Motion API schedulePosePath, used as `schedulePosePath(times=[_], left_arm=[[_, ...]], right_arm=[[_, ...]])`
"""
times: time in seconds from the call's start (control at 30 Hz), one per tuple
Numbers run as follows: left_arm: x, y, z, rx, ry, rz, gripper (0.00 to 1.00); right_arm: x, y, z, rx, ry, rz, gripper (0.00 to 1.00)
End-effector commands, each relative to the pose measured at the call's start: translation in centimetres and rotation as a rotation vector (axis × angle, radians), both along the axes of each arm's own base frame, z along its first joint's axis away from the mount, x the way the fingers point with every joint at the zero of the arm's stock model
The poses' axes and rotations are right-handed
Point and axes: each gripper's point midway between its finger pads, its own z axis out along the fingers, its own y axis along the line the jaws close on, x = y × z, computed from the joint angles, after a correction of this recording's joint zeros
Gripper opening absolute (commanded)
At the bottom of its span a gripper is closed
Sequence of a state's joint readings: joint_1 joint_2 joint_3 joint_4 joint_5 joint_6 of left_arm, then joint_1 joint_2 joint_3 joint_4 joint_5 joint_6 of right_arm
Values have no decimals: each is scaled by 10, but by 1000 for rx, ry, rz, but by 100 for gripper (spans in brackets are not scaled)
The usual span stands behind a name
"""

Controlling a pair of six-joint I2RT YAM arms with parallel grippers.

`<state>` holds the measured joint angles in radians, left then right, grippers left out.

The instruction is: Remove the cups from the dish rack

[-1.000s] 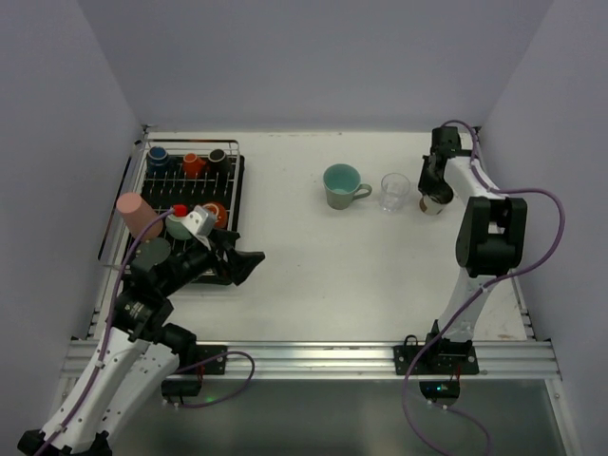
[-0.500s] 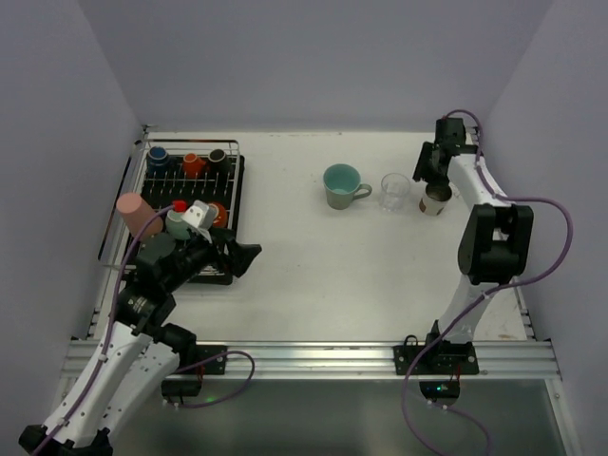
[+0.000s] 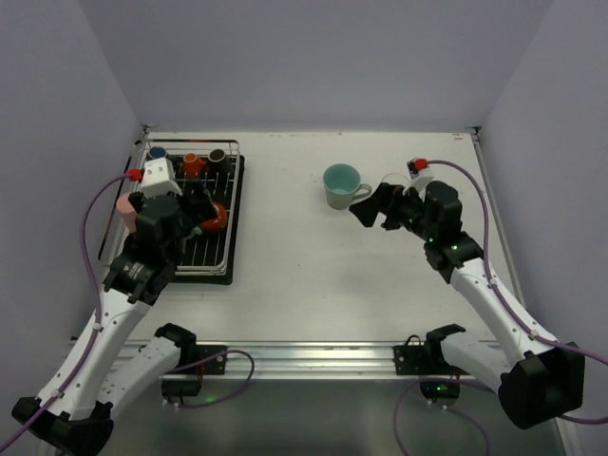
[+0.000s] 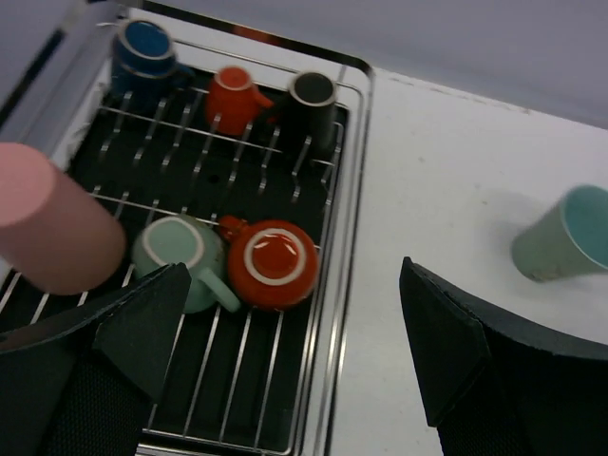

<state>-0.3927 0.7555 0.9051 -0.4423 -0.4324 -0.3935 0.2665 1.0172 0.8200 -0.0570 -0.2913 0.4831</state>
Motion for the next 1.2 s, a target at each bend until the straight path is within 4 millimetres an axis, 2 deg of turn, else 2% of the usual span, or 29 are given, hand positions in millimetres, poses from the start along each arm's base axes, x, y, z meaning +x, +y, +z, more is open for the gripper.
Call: schedulePosePath(times=[0.0, 0.1, 0.13, 0.17, 0.2, 0.27, 0.3, 0.37, 0.4, 0.47, 0.63, 0.7, 0.83, 1.0, 1.1, 1.13, 1.17], left_arm=[[-2, 61, 27, 82, -64, 342, 100], [3, 77, 22, 133, -22, 414, 100], [4, 93, 19, 131, 0, 469, 100], [10, 94, 8, 122, 50, 444, 100], [10, 114, 5, 108, 65, 503, 100], [15, 128, -5, 87, 92, 519, 100], [13, 147, -8, 85, 105, 565, 100], [22, 156, -25, 70, 162, 554, 100], [22, 168, -31, 61, 189, 575, 100], [32, 169, -48, 41, 228, 538, 100], [54, 173, -52, 63, 210, 496, 100], [56, 179, -54, 79, 215, 512, 100], [63, 189, -74, 102, 286, 545, 100], [60, 195, -95, 113, 334, 577, 100], [60, 193, -100, 104, 333, 571, 93], [60, 193, -99, 105, 329, 572, 81], [59, 193, -99, 106, 330, 575, 76]], right_arm=[[-26, 36, 8, 117, -57, 179, 99], [-38, 42, 2, 135, -42, 231, 99], [-40, 43, 1, 136, -41, 237, 99], [-41, 43, 0, 134, -40, 239, 99], [-41, 43, 0, 133, -41, 239, 99], [-44, 42, 1, 137, -52, 242, 99], [-45, 43, 1, 136, -48, 245, 99], [-48, 43, 4, 135, -58, 256, 99], [-48, 43, 5, 136, -62, 258, 99], [-50, 44, 5, 141, -61, 266, 99], [-56, 50, 7, 153, -59, 309, 99], [-56, 51, 6, 149, -59, 313, 99], [-55, 49, 6, 139, -60, 304, 99], [-50, 42, 4, 109, -57, 254, 99], [-51, 44, 4, 111, -58, 263, 99], [-51, 44, 3, 112, -56, 266, 99], [-51, 44, 3, 111, -55, 265, 99]])
